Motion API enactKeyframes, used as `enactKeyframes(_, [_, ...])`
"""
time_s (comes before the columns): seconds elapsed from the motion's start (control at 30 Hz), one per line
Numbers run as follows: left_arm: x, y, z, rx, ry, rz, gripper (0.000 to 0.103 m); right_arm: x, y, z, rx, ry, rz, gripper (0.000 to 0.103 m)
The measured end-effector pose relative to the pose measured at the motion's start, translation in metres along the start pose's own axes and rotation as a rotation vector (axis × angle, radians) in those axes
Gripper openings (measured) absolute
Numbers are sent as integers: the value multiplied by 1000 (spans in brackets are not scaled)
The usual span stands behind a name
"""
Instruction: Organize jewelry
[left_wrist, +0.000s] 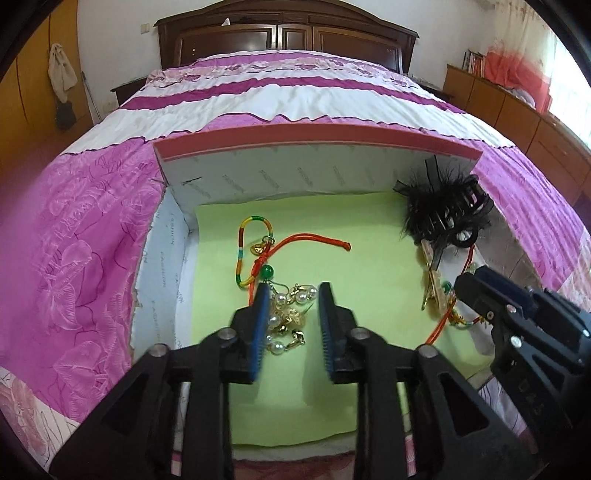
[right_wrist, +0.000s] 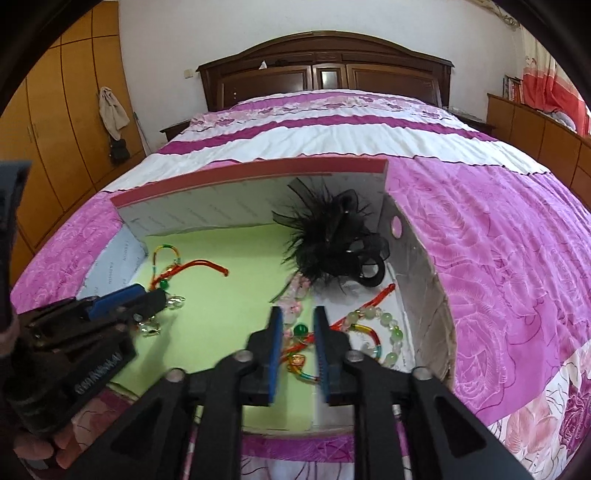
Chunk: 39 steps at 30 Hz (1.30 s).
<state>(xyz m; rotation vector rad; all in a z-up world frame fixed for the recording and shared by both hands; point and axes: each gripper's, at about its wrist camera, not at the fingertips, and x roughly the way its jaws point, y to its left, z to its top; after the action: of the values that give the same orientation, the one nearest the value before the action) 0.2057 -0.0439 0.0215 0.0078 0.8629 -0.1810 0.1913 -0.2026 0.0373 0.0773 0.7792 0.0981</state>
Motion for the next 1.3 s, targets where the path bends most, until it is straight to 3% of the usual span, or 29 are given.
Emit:
enactKeyframes(0.1, [-7, 0, -1, -5, -13, 3, 32, -7, 1, 0, 14, -12, 18, 33])
enactKeyframes(0.43, [-44, 12, -10, -58, -64, -7, 37, -45, 3, -4, 27, -61, 44, 35])
enactKeyframes(0.93, [-104, 5, -50, -40, -208, 8, 46, -109, 12, -36, -28, -203, 31, 54])
enactKeyframes(1.3, [-113, -2, -71, -36, -214, 5, 49, -129, 15, -64, -49, -238, 17, 61])
